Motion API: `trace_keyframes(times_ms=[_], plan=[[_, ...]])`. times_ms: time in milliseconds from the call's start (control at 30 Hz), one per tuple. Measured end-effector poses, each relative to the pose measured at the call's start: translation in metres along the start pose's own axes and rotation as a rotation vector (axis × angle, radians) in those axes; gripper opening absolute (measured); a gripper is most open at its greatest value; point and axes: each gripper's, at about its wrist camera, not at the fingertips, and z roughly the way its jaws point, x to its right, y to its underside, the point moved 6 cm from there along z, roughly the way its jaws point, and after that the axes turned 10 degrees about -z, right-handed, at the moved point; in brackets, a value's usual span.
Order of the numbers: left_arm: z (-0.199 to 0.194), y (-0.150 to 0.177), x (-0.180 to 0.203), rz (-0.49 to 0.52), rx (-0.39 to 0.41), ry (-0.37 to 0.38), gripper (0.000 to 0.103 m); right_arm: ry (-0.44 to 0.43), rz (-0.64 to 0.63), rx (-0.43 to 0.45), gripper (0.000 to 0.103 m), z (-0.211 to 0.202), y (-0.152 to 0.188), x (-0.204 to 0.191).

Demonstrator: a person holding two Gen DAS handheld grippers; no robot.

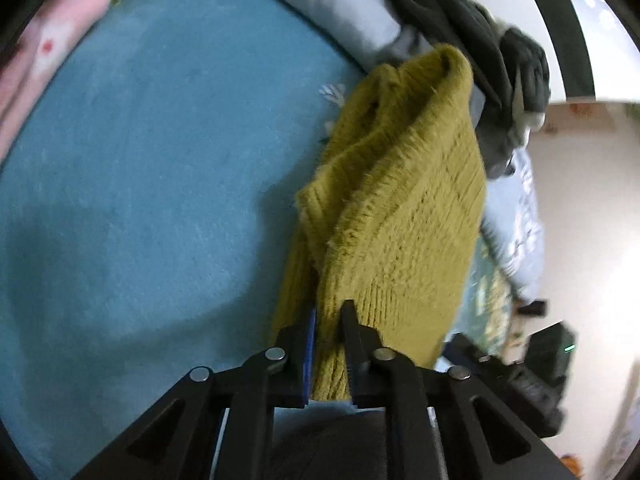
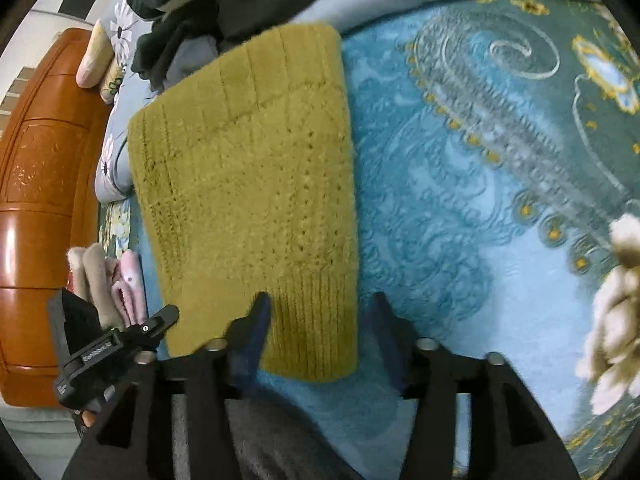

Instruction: Fold clothes

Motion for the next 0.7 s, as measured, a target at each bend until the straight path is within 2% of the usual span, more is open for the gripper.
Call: trace_keyframes(times_ms=[67,167,267,333,400,467,633,700], plan=[[-0.009,-0.002,0.002,0.011,0.013,0.002,0.022,-0.015,0.010,0.007,0.056,0.005,-0.001,-0.001],[-0.035,-0.005,0.006,0.034,0.040,0.012,0.041,-0.046,0.028,0.014,0.056,0.014,-0.003,0.000],[-0.068,-0.007,0.010,0.073,0.087,0.034,0.051,-0.050,0.053,0.002,0.056,0.026,-0.003,0.000],[-0.088,-0.009,0.009,0.096,0.129,0.018,0.056,-0.038,0.102,0.003,0.054,0.032,-0.002,0.001],[-0.102,-0.011,0.008,0.094,0.156,0.030,0.056,-0.057,0.172,0.015,0.042,0.033,-0.003,0.002],[-0.111,-0.012,0.007,0.072,0.169,0.064,0.057,-0.064,0.200,0.020,0.026,0.030,-0.004,0.001],[-0.112,-0.011,0.009,0.075,0.162,0.071,0.057,-0.052,0.112,0.005,0.022,0.004,-0.018,-0.012],[-0.111,-0.009,0.014,0.099,0.149,0.073,0.057,-0.021,0.044,-0.011,0.022,-0.010,-0.026,-0.008]])
